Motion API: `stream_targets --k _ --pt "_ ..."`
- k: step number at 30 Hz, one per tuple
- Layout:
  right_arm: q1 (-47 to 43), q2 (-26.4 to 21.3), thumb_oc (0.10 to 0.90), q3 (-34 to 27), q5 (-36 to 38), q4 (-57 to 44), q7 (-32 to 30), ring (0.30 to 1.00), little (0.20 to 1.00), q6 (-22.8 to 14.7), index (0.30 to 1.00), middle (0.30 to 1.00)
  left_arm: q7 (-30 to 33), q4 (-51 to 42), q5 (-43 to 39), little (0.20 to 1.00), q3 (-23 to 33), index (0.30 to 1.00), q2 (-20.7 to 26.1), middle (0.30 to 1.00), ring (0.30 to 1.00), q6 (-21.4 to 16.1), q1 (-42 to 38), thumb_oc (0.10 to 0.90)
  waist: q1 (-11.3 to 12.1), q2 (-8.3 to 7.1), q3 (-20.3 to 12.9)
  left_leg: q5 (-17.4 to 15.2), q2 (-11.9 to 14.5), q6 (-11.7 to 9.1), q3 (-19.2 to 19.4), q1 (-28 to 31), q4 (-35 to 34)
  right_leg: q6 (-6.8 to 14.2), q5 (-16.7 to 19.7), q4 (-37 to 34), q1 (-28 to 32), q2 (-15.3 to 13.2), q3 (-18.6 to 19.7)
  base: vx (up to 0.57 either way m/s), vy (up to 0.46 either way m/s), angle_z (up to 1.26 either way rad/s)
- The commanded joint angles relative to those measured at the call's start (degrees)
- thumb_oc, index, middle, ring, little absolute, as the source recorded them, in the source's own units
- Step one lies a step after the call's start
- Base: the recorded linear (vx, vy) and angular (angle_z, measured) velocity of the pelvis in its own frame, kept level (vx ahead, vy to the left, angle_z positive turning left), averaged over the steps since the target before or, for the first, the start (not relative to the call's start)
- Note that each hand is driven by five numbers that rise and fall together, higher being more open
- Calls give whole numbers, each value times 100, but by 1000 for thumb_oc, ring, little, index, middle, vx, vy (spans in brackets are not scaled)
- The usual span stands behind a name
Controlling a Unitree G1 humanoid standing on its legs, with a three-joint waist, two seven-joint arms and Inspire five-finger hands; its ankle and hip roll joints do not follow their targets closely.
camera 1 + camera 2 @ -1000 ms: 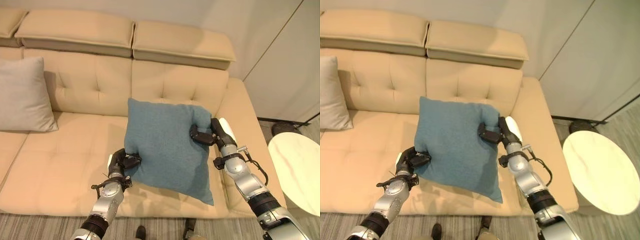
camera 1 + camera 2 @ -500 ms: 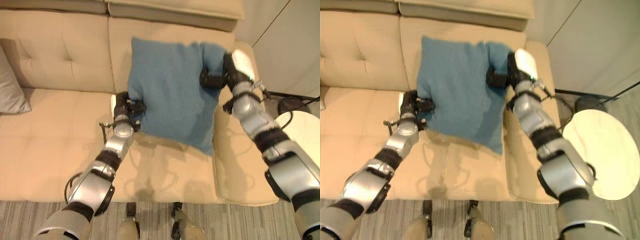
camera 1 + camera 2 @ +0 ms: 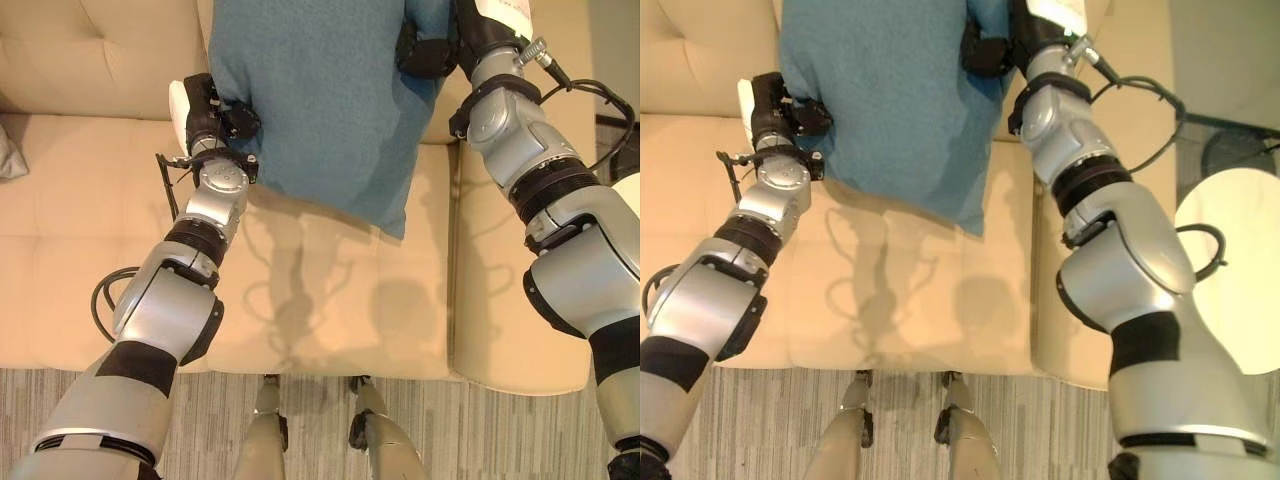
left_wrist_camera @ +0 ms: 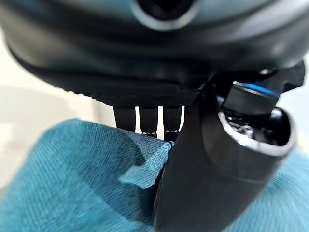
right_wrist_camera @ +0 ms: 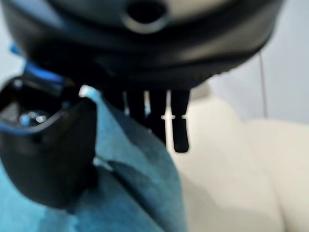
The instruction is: Pick up all the scattered cushions and arrange them neatly on the sofa.
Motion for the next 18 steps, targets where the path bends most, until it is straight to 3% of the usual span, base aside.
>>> stream_targets --k 1,2,3,4,5,6,7,8,12,14,15,17,18 --pt "-1636 63 400 -52 319 596 -249 300 300 -349 300 300 -428 157 -124 300 -756 300 -114 300 300 -859 -2133 400 64 133 186 -269 -59 -803 23 -69 -82 1118 -995 24 38 -51 -241 0 0 0" --pt "-1652 63 400 -53 328 603 -244 300 300 -352 300 300 -445 175 -139 300 -766 300 -108 300 300 -864 -2155 400 62 124 152 -259 -59 -804 24 -120 -82 1116 -987 24 -13 -52 -238 -13 34 13" --pt "-1708 122 400 -438 834 679 -317 300 300 -326 300 300 -507 342 -239 408 -771 408 -55 408 408 -791 -2239 472 37 149 205 -225 -67 -848 19 -314 -82 1148 -962 24 -226 -43 -234 3 24 23" --pt "-1708 153 400 -536 1000 793 -288 300 300 -292 300 300 -585 456 -369 686 -742 686 -59 686 686 -767 -2259 657 11 121 166 -216 -80 -859 34 -448 -82 1157 -952 24 -362 -42 -235 6 28 24" --pt "-1720 186 400 -588 1105 871 -251 300 300 -238 300 300 -677 489 -621 900 -647 900 -70 900 900 -753 -2264 800 -7 122 160 -213 -84 -870 37 -548 -82 1161 -948 24 -475 -44 -239 25 21 -22" --pt "-1720 205 463 -705 1275 938 -231 394 394 -196 394 394 -747 597 -741 900 -594 900 -54 900 900 -709 -2260 800 -21 121 167 -197 -80 -884 55 -615 -82 1161 -946 24 -549 -44 -249 13 20 -56" --pt "-1720 206 690 -706 1275 939 -231 735 735 -196 735 735 -749 600 -743 900 -595 900 -53 900 900 -710 -2261 800 -22 120 163 -196 -81 -884 56 -620 -82 1161 -945 24 -554 -44 -248 18 33 -52" --pt "-1690 274 800 -885 1472 967 -254 900 900 -168 900 900 -792 628 -961 900 -467 900 -45 900 900 -715 -2175 800 -17 119 189 -199 -75 -886 64 -669 -82 1161 -949 24 -614 -38 -242 21 26 -19" --pt "-1671 119 800 -1112 1817 1015 -136 900 900 -51 900 900 -1187 895 -1238 900 -352 900 186 900 900 -393 -2069 800 28 178 247 -152 -62 -916 72 -757 -82 1161 -931 24 -714 -66 -287 7 23 0" --pt "-1597 79 800 -1131 1801 1005 -67 900 900 -16 900 900 -1307 1153 -915 900 -366 900 457 900 900 -160 -1982 800 59 216 262 -142 -80 -907 105 -700 -82 1161 -920 24 -692 -68 -284 -3 50 -1" --pt "-1447 -26 800 -1284 1940 962 -37 900 900 12 900 900 -1298 1353 -837 900 -235 900 826 900 900 9 -1884 800 105 264 267 -141 -90 -896 113 -635 -82 1161 -916 24 -628 -77 -285 3 35 -5" --pt "-1379 -57 800 -1372 2052 908 -60 900 900 23 900 900 -1289 1371 -855 900 -163 900 1013 900 900 22 -1858 800 103 276 278 -156 -90 -889 122 -582 -82 1161 -921 24 -574 -84 -289 -34 42 -7" --pt "-1233 -153 800 -1523 2099 813 -80 900 900 18 900 900 -1298 1385 -948 900 36 900 1356 900 900 52 -1782 800 117 307 328 -20 -126 -842 172 -545 -82 1151 -787 24 -543 -137 -356 -72 38 -6"
